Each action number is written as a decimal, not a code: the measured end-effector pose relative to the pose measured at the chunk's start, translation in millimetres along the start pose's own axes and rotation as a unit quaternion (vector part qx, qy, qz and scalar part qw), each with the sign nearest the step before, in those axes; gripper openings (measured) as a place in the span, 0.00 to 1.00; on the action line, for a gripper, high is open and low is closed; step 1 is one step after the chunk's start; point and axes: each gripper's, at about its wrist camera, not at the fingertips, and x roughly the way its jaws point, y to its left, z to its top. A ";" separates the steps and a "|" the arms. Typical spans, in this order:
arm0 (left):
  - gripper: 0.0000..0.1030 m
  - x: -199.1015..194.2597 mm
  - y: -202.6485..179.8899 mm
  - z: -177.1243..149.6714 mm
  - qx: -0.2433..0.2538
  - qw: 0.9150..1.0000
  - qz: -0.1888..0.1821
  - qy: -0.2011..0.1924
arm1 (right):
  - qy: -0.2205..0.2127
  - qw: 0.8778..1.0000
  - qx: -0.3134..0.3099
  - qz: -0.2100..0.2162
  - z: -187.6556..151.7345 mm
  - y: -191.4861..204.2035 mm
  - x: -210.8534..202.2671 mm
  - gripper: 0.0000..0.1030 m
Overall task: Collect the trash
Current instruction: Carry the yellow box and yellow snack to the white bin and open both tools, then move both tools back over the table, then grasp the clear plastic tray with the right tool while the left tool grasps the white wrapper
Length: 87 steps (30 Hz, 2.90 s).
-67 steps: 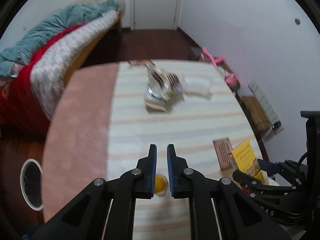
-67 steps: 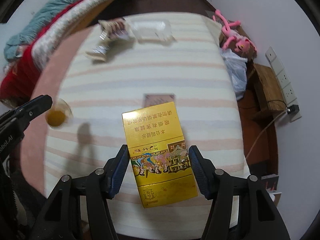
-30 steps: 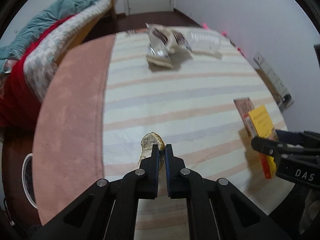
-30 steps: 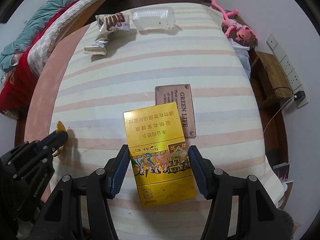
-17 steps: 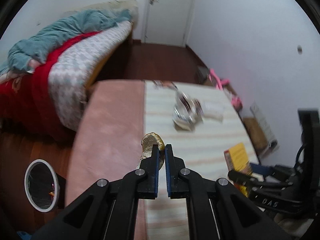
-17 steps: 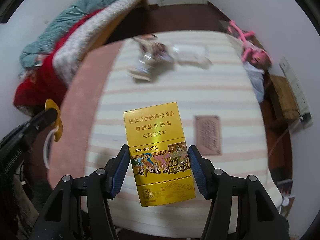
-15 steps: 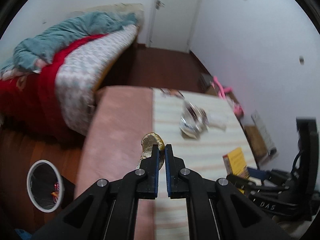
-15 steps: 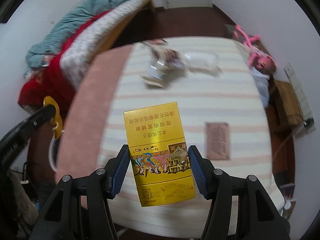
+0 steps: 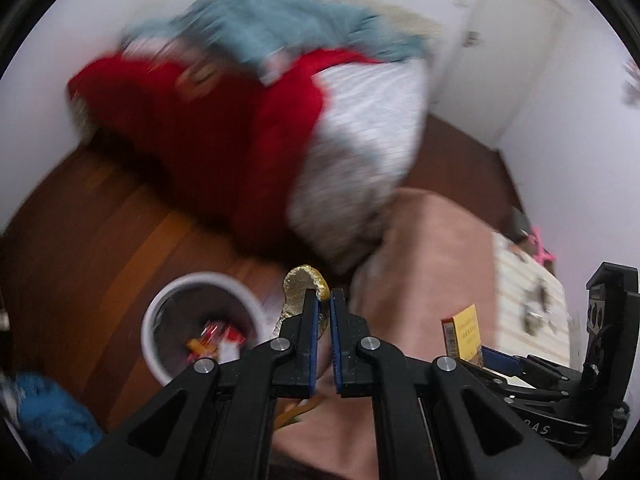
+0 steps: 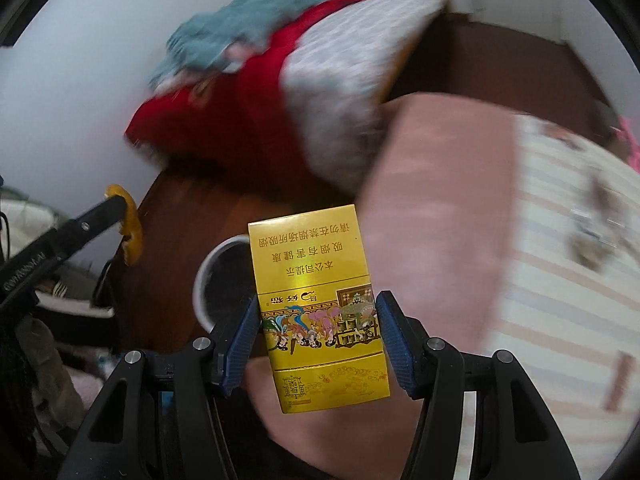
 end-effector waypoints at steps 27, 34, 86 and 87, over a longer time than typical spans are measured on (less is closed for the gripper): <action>0.98 139.4 213.9 -29.6 -0.175 0.964 0.094 0.174 | 0.247 0.968 -0.037 0.020 30.3 133.4 348.6 1.00; 1.00 117.0 198.9 -43.0 -0.126 0.967 0.162 0.148 | 0.220 0.969 -0.100 -0.049 23.0 139.9 322.5 1.00; 1.00 151.6 -338.8 -79.9 0.130 0.984 0.095 0.078 | 0.043 0.959 0.007 -0.279 12.0 -271.2 -102.6 0.98; 1.00 157.6 -350.5 -82.3 0.134 0.983 0.096 0.084 | 0.052 0.955 0.001 -0.291 14.3 -295.4 -100.9 0.92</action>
